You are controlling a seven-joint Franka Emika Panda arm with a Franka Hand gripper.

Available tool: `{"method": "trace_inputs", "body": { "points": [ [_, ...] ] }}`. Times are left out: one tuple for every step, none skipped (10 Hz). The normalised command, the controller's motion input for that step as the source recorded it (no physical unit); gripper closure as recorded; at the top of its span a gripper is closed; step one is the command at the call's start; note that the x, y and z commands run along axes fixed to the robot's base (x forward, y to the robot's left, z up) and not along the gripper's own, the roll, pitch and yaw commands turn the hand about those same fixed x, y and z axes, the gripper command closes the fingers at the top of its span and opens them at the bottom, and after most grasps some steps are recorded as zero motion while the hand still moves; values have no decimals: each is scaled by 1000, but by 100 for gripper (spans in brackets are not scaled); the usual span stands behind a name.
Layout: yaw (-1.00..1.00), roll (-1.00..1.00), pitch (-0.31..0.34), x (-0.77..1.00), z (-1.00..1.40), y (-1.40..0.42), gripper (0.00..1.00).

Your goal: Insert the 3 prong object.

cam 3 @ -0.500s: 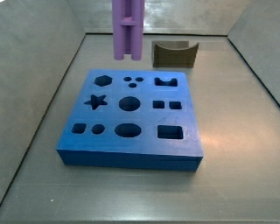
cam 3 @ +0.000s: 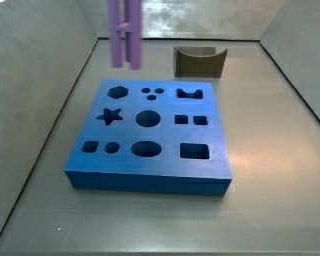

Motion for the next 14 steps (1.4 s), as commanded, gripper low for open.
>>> {"method": "trace_inputs", "body": {
  "points": [
    [-837,0,-51,-423,-194,83,100],
    [-911,11,-31,-326,-360,43,100],
    [-966,66,-50,-140,-509,23,100],
    [-869,136,0,251,-474,23,100],
    [-714,96,0,500,-409,94,100],
    [-617,59,-40,557,-363,26,100],
    [-577,54,-43,577,-337,0,100],
    [-514,34,-27,689,-360,46,100],
    [-557,46,-6,637,-349,191,100],
    [-794,0,0,360,-271,223,100],
    [-823,0,-33,331,-189,211,100],
    [-703,-13,-69,200,-94,323,100],
    [-571,-31,-73,106,-71,429,100],
    [-554,-3,-49,37,-103,454,100]
  ]
}}
